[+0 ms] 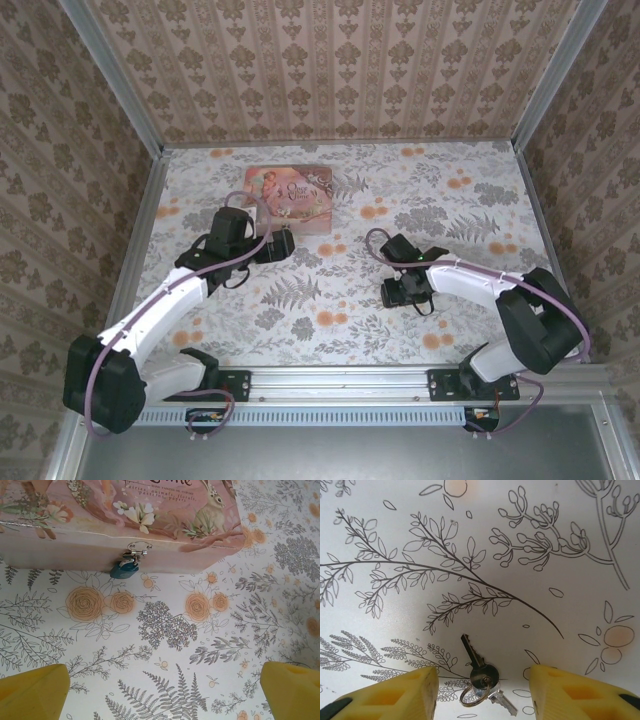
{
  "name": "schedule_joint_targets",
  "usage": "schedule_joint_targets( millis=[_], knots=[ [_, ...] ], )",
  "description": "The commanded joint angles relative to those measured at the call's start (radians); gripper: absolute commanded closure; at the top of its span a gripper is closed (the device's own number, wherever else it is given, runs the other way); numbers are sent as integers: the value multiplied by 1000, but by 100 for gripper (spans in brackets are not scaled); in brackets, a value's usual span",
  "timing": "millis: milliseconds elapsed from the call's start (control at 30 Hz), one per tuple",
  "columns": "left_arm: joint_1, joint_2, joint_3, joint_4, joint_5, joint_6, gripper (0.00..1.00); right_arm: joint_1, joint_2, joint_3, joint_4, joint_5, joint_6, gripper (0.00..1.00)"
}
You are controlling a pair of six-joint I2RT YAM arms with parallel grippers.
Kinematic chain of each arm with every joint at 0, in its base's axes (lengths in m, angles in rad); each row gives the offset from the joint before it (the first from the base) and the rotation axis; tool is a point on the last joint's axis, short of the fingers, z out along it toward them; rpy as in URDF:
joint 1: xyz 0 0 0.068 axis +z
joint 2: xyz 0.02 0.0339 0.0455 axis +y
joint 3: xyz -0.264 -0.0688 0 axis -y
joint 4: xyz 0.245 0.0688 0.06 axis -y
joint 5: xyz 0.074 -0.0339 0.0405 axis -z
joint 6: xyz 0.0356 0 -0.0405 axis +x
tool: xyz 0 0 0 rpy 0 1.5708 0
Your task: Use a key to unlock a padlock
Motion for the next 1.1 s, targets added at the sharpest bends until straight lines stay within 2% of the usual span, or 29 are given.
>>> schedule_joint_targets(
  millis=[0, 233, 500, 633, 933, 1067],
  knots=[
    [5, 6, -12, 20, 20, -18, 0, 14, 29, 23, -22, 24, 15, 50],
    [14, 4, -26, 33, 42, -24, 0, 34, 68, 20, -10, 33, 26, 55],
    [49, 3, -44, 51, 58, -33, 0, 56, 95, 22, 6, 43, 42, 64],
    [52, 2, -48, 54, 62, -33, 0, 60, 103, 20, 10, 39, 45, 73],
    [55, 3, -59, 78, 77, -38, 0, 60, 85, -7, 64, -12, 62, 100],
    [55, 6, -67, 90, 70, -39, 0, 60, 36, -15, 79, -34, 75, 100]
  ],
)
